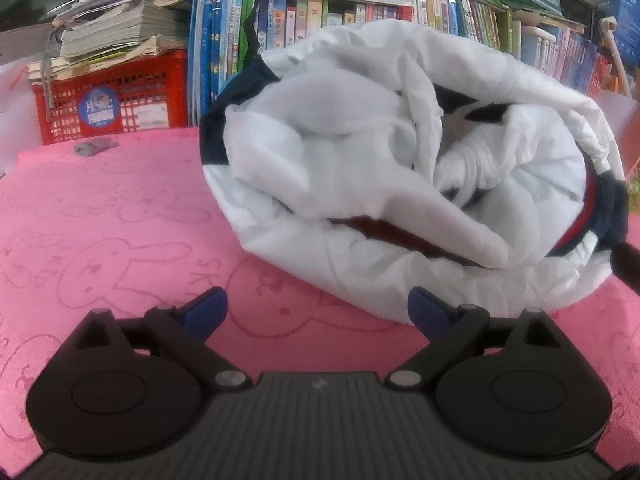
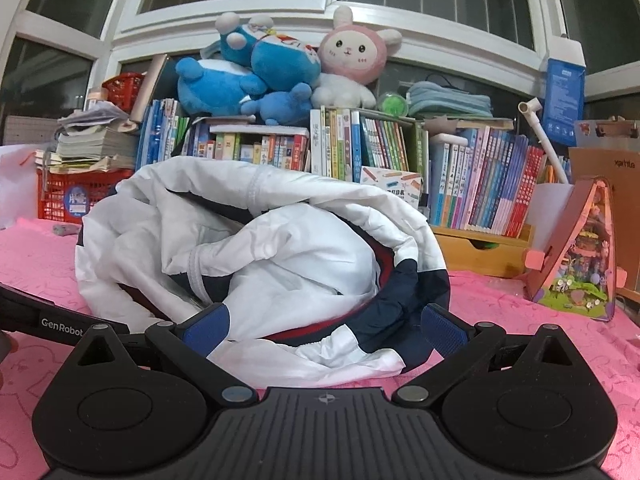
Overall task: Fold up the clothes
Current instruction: 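Approach the crumpled white garment with both grippers open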
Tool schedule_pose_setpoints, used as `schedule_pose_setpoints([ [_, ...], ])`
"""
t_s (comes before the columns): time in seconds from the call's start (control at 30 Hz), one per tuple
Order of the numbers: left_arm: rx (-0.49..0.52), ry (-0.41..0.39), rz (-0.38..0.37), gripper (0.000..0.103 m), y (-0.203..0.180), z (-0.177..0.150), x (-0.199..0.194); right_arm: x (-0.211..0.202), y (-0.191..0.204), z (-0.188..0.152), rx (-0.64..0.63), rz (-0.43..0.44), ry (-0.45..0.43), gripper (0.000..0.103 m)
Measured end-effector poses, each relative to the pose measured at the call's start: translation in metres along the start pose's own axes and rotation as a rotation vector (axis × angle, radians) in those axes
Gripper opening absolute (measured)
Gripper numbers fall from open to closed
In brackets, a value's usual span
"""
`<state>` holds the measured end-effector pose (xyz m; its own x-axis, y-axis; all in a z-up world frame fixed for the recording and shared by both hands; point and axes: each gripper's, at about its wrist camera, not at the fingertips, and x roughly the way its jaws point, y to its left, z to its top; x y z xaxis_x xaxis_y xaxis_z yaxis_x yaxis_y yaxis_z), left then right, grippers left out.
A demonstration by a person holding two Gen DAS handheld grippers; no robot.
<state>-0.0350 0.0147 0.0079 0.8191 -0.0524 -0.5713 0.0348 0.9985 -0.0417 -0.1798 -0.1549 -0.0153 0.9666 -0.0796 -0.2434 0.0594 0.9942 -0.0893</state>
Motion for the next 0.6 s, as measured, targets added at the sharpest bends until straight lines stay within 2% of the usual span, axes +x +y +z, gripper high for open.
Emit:
schedule_pose_setpoints([
  [0.27,0.004,0.035,-0.011,0.094,0.0019,0.0006,0.0043,-0.0006,0.002,-0.0003,-0.011,-0.004,-0.004,0.103],
  [0.6,-0.002,0.049,-0.011,0.093,0.0024,0.0002,0.0076,0.0003,0.0005,0.001,-0.007,-0.006,-0.004,0.103],
])
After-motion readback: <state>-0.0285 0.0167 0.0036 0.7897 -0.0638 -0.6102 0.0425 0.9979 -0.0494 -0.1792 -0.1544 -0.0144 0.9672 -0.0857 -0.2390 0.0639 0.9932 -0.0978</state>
